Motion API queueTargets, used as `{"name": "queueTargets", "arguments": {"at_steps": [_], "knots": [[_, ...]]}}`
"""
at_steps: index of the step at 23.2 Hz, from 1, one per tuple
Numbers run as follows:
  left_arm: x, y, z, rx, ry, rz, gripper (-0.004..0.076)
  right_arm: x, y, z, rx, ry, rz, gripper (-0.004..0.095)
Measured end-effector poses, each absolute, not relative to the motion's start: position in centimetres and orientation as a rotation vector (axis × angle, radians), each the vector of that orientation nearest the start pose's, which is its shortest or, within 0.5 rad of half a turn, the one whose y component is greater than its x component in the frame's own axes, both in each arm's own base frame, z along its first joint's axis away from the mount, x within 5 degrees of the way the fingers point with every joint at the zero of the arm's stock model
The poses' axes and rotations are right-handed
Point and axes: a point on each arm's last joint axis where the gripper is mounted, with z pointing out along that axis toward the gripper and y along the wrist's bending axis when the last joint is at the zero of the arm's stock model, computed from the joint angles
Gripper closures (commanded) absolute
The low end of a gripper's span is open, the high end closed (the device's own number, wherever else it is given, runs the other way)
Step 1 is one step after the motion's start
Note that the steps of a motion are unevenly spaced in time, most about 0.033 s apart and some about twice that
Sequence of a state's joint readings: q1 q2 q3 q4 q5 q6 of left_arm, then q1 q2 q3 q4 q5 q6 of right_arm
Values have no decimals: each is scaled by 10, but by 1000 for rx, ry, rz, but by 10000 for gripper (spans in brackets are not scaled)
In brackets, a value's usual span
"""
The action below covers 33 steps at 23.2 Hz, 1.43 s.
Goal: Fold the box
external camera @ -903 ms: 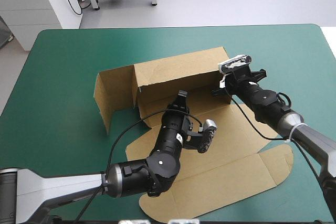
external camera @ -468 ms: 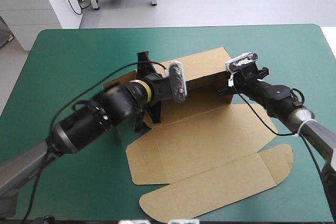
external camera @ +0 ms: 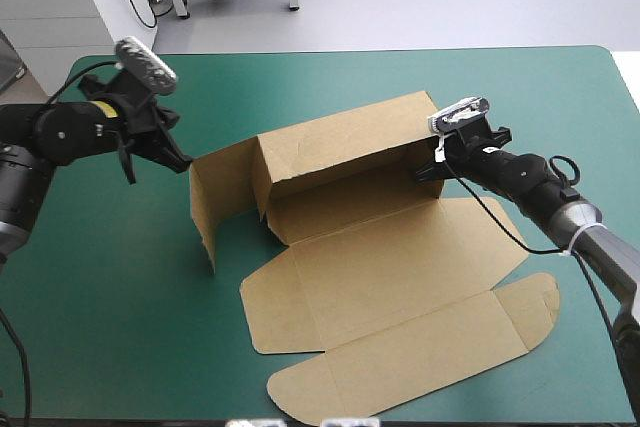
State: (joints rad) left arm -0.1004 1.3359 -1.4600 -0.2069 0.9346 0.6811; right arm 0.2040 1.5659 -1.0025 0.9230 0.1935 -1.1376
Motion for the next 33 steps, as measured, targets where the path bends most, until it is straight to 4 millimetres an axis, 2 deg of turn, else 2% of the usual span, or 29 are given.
{"name": "queueTargets", "arguments": {"at_steps": [3, 7, 10, 13, 15, 18, 22, 29, 33], "knots": [[280, -11, 408, 620, 2189, -88, 717, 339, 86, 267, -537, 2115, 180, 929], [276, 18, 387, 472, 2232, -257, 719, 347, 89, 287, -533, 2186, 221, 929], [269, 43, 364, 352, 2275, -362, 718, 346, 91, 317, -526, 2350, 261, 925], [266, 48, 351, 294, 2290, -398, 718, 341, 91, 339, -526, 2490, 270, 925], [266, 47, 346, 294, 2292, -416, 718, 341, 86, 367, -483, 2543, 196, 925], [266, 47, 347, 280, 2276, -423, 719, 349, 79, 390, -393, 2585, 95, 925], [267, 48, 347, 276, 2271, -423, 719, 352, 85, 392, -318, 2600, 201, 921], [267, 47, 347, 271, 2266, -432, 720, 338, 85, 364, -254, 2717, 253, 919], [267, 47, 348, 264, 2258, -443, 720, 329, 84, 358, -249, 2742, 260, 919]]}}
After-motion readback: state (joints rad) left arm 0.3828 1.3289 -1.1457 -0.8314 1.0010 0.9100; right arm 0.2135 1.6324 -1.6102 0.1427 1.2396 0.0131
